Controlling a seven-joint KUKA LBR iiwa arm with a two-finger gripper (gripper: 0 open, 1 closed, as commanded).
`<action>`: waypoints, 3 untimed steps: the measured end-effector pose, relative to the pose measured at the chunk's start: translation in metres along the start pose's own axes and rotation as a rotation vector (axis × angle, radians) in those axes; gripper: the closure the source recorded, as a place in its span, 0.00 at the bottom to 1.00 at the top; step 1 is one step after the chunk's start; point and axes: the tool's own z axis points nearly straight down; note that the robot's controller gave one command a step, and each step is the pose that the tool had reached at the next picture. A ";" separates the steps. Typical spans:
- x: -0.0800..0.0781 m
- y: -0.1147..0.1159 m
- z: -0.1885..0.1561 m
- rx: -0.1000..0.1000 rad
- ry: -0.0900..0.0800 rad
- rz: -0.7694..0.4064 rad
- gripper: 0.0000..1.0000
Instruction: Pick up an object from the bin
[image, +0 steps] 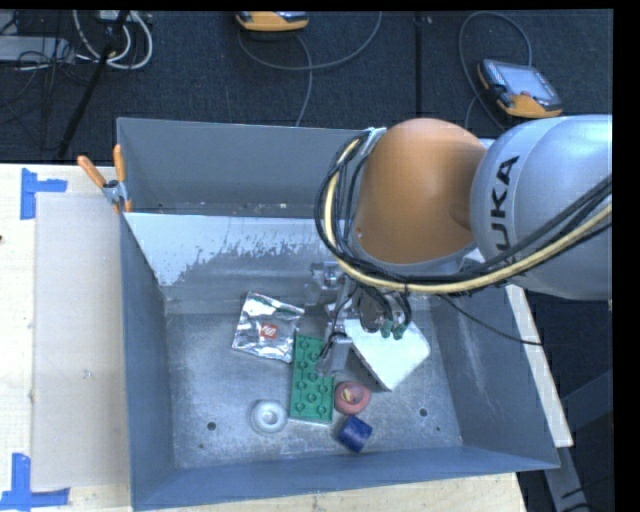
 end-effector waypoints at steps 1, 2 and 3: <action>-0.008 -0.033 0.166 0.001 0.004 -0.140 0.00; -0.013 -0.033 0.157 0.001 -0.008 -0.138 1.00; -0.009 -0.036 0.026 0.001 -0.009 -0.203 1.00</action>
Offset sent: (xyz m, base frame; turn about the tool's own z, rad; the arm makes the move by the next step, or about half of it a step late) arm 0.0085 -0.0326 -0.1624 -0.1412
